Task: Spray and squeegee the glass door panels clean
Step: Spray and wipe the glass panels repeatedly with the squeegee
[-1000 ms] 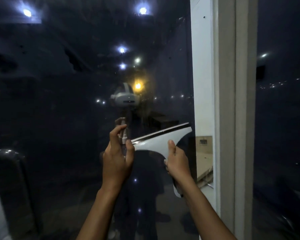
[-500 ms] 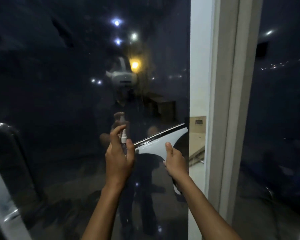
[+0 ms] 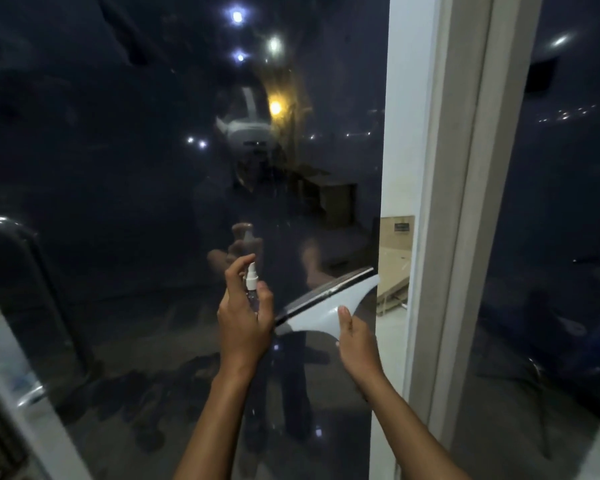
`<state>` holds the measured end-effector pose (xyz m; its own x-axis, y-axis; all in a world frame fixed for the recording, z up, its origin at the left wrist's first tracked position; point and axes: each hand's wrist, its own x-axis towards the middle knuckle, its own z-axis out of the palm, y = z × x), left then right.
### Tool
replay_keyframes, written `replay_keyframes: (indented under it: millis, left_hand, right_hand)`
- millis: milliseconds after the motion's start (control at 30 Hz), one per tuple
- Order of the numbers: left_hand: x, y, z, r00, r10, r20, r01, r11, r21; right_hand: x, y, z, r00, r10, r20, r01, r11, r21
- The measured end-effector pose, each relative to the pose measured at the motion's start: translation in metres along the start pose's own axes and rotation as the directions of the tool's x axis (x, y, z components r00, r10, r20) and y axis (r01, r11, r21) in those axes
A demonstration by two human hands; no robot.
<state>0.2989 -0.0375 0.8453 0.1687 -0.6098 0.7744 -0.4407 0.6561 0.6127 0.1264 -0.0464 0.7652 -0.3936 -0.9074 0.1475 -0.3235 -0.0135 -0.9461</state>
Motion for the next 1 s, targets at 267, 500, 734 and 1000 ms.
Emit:
replay_keyframes:
  millis: [267, 500, 734, 1000]
  left_hand:
    - [0.021, 0.011, -0.001, 0.998, 0.057, -0.031, -0.058, 0.998, -0.011]
    - [0.058, 0.028, 0.000, 0.989, 0.145, 0.003, -0.145, 0.989, 0.037]
    - [0.104, 0.044, -0.006, 0.983, 0.177, -0.051, -0.174, 0.983, 0.054]
    - [0.103, 0.040, -0.005, 0.980, 0.187, -0.064, -0.188, 0.982, -0.008]
  right_hand:
    - [0.005, -0.036, -0.048, 0.949, -0.316, -0.009, 0.287, 0.872, -0.396]
    - [0.024, -0.089, -0.064, 0.854, -0.507, 0.115, 0.491, 0.712, -0.501]
    - [0.034, -0.115, -0.076, 0.813, -0.563, 0.152, 0.547, 0.645, -0.534]
    - [0.038, -0.141, -0.063, 0.755, -0.606, 0.250, 0.614, 0.519, -0.594]
